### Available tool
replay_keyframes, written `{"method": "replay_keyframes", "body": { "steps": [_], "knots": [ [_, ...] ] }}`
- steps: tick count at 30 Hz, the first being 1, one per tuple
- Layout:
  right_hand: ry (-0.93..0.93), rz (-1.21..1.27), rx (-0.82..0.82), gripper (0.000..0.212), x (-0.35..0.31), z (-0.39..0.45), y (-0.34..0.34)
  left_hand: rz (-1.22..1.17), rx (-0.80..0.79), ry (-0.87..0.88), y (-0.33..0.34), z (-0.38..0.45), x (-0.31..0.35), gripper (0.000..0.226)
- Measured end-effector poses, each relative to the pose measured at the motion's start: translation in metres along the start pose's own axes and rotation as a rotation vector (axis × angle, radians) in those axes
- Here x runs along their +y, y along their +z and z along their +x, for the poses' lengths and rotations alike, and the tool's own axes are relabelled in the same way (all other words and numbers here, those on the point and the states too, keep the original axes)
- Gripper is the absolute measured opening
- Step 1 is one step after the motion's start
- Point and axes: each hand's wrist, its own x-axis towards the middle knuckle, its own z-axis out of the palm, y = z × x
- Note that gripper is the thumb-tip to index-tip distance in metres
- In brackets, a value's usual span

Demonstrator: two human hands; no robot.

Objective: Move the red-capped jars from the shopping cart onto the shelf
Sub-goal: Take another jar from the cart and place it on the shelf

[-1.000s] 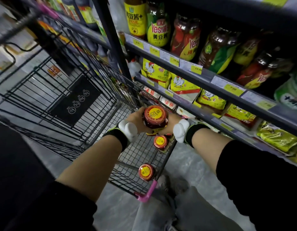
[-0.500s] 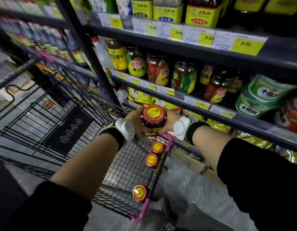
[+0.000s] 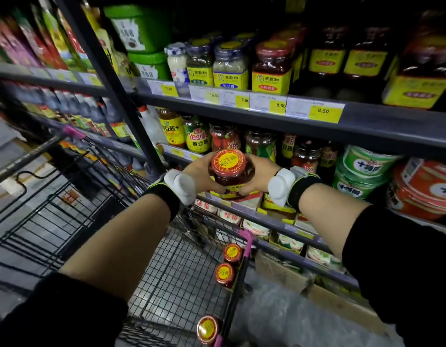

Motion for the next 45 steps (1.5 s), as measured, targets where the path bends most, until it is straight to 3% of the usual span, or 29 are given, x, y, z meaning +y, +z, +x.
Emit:
{"method": "replay_keyframes", "body": {
  "steps": [5, 21, 35, 45],
  "knots": [
    [-0.065, 0.011, 0.115, 0.083, -0.018, -0.01, -0.028, 0.084, 0.045, 0.077, -0.027, 0.0, 0.031, 0.086],
    [-0.186, -0.055, 0.397, 0.082, -0.05, -0.044, -0.108, 0.13, 0.095, 0.319, -0.076, 0.006, 0.117, 0.09],
    [-0.144, -0.123, 0.56, 0.077, -0.044, -0.065, -0.175, 0.07, 0.117, 0.514, -0.076, 0.03, 0.186, 0.08],
    [-0.077, -0.159, 0.629, 0.091, -0.021, -0.062, -0.197, 0.19, 0.193, 0.598, -0.056, 0.054, 0.212, 0.081]
  ]
}}
